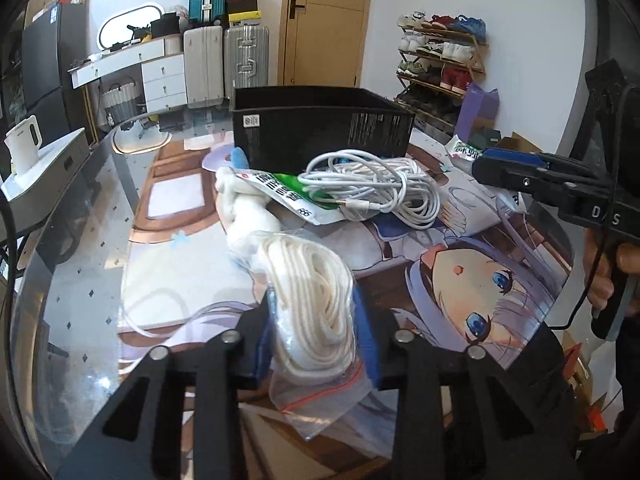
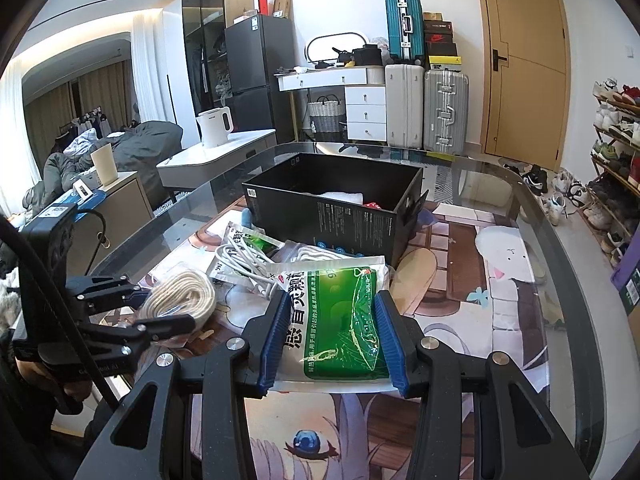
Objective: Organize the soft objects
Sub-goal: 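Lift the bagged rope coil with the left gripper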
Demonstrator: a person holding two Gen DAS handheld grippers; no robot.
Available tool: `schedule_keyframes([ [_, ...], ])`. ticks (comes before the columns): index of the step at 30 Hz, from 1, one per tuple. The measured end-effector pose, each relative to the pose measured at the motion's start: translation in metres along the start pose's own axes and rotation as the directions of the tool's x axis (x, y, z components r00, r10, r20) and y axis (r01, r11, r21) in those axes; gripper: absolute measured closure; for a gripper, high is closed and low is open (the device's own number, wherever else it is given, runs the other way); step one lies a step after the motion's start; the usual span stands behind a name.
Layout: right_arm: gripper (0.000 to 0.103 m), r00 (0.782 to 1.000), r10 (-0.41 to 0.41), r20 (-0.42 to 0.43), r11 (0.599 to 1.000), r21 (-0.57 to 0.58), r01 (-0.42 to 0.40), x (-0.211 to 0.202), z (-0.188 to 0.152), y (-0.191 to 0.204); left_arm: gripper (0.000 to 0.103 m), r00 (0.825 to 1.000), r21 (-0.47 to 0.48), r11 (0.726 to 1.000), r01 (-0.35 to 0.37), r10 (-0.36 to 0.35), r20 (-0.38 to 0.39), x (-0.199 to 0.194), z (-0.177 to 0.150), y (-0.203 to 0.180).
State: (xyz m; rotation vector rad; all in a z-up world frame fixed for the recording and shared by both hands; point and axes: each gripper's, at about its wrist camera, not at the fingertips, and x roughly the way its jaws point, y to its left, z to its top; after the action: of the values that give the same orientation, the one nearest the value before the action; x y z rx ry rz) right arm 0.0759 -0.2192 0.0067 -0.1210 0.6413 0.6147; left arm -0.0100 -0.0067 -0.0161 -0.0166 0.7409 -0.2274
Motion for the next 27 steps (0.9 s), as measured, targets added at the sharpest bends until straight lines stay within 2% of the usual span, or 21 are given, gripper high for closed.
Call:
schedule_keyframes([
  [11,0.059,1.0,0.004,0.02,1.0,-0.006,-0.004,-0.002,0.008,0.002,0.076,0.994,-0.039,0.998,0.043,-0.038,0.106,-0.033,0.015,0.018],
  [12,0.059,1.0,0.004,0.022,1.0,-0.007,-0.004,-0.002,0.008,0.001,0.082,0.992,-0.045,0.998,0.043,-0.037,0.119,-0.035,0.018,0.021],
  [16,0.059,1.0,0.007,0.029,1.0,-0.01,-0.006,-0.002,0.011,0.001,0.087,0.987,-0.061,0.997,0.05,-0.04,0.154,-0.038,0.029,0.028],
  [20,0.059,1.0,0.007,0.022,1.0,-0.012,-0.007,0.001,0.012,0.001,0.087,0.993,-0.056,0.998,0.041,-0.034,0.112,-0.027,0.027,0.032],
  [22,0.059,1.0,0.005,0.018,1.0,-0.011,-0.005,0.001,0.011,0.0,0.083,0.995,-0.05,0.998,0.03,-0.025,0.097,-0.024,0.023,0.031],
  [23,0.059,1.0,0.004,0.017,1.0,-0.01,-0.004,0.001,0.011,0.0,0.07,0.996,-0.049,0.998,0.029,-0.024,0.091,-0.023,0.02,0.03],
  [24,0.059,1.0,0.004,0.016,1.0,-0.008,-0.004,0.001,0.01,0.0,0.05,0.997,-0.053,0.999,0.008,-0.003,0.081,-0.021,0.018,0.031],
  [27,0.059,1.0,0.006,0.013,1.0,-0.01,-0.006,0.003,0.009,-0.001,0.046,0.997,-0.063,0.998,-0.03,0.034,0.066,-0.018,0.012,0.033],
])
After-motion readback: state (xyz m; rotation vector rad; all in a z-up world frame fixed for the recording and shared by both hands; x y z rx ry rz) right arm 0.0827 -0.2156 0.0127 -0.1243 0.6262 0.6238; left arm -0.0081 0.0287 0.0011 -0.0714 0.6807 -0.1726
